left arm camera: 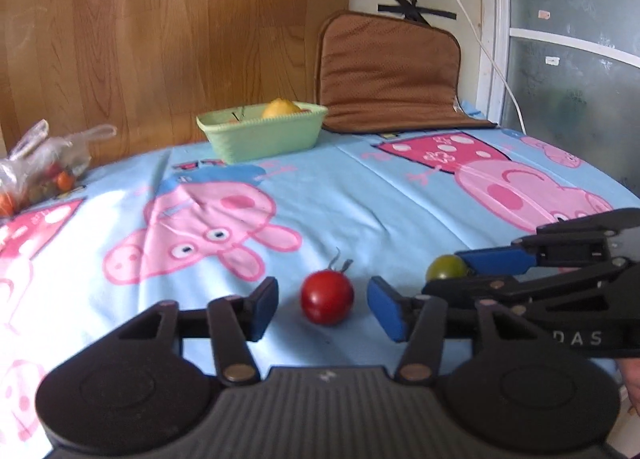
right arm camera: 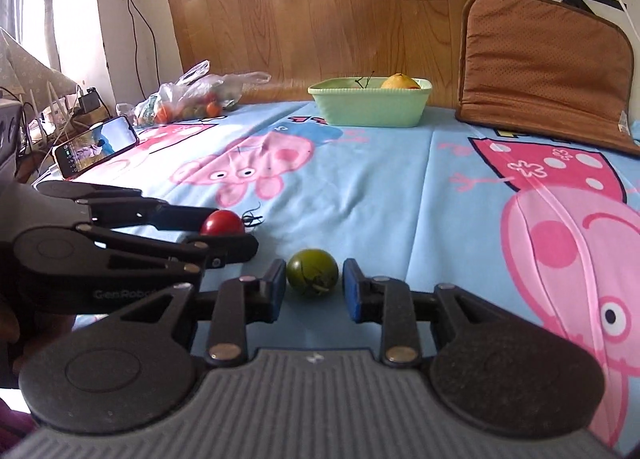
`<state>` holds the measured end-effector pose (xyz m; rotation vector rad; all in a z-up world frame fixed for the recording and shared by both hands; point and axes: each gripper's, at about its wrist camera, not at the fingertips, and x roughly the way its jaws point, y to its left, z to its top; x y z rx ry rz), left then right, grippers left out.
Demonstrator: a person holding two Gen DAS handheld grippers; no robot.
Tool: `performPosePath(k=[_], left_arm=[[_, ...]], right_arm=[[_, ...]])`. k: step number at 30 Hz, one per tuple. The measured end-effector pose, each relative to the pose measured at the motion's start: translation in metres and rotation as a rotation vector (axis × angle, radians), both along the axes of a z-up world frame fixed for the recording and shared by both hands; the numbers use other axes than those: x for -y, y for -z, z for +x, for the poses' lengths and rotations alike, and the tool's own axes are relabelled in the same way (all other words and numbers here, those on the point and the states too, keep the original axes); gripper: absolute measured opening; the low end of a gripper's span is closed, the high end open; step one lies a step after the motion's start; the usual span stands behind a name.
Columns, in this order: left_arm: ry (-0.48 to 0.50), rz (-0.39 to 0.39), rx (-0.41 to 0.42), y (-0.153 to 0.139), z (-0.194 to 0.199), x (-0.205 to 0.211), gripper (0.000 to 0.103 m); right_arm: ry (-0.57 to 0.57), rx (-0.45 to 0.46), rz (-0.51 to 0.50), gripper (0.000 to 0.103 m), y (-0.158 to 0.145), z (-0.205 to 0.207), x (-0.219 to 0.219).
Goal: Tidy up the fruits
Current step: 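Grasp the red tomato with the left tool while the right tool grasps the green tomato, then carry both tomatoes over the green basket and open both tools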
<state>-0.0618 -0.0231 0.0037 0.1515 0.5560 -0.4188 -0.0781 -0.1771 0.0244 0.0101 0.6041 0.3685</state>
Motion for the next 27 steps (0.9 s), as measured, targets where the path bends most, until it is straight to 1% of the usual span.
performPosePath(k=[2,3,7,8,9,10,11,14,16,18,20,22,24,27], left_arm=[[-0.005,0.005,0.016,-0.002,-0.002,-0.003,0.053],[-0.006,0.007,0.015,-0.002,-0.002,-0.003,0.052],[0.009,0.012,-0.011,0.004,0.001,-0.002,0.05],[0.02,0.008,-0.018,0.005,0.002,-0.002,0.04],[0.035,0.006,-0.026,0.006,0.003,0.0,0.03],[0.044,0.004,-0.027,0.007,0.003,0.001,0.03],[0.05,-0.001,-0.026,0.007,0.003,0.001,0.03],[0.075,-0.056,-0.046,0.001,0.011,-0.002,0.03],[0.081,-0.063,-0.017,-0.009,0.02,-0.003,0.03],[0.083,-0.069,0.014,-0.023,0.035,-0.004,0.03],[0.082,-0.094,0.025,-0.037,0.059,-0.006,0.03],[0.075,-0.103,0.061,-0.051,0.085,-0.006,0.03],[0.054,-0.101,0.103,-0.065,0.117,-0.004,0.03],[0.004,-0.118,0.1,-0.076,0.181,-0.004,0.03]], right_arm=[[-0.004,0.004,-0.004,0.045,0.001,-0.003,0.0],[-0.005,0.006,-0.008,0.048,0.002,-0.004,0.0],[-0.013,0.025,-0.036,0.048,0.003,-0.01,-0.002],[-0.015,0.029,-0.04,0.048,0.004,-0.01,-0.001],[-0.017,0.033,-0.042,0.047,0.004,-0.011,-0.001],[-0.015,0.041,-0.043,0.03,0.004,-0.011,-0.001],[-0.017,0.043,-0.043,0.028,0.004,-0.01,-0.001],[-0.012,0.044,-0.017,0.028,0.002,-0.004,0.001],[-0.013,0.046,0.005,0.028,-0.003,0.007,0.002],[-0.017,0.064,0.026,0.028,-0.012,0.02,0.002],[-0.018,0.084,0.051,0.028,-0.024,0.04,0.002],[-0.013,0.121,0.065,0.028,-0.037,0.065,0.002],[-0.001,0.158,0.078,0.028,-0.05,0.095,0.001],[0.015,0.17,0.105,0.028,-0.06,0.149,-0.003]])
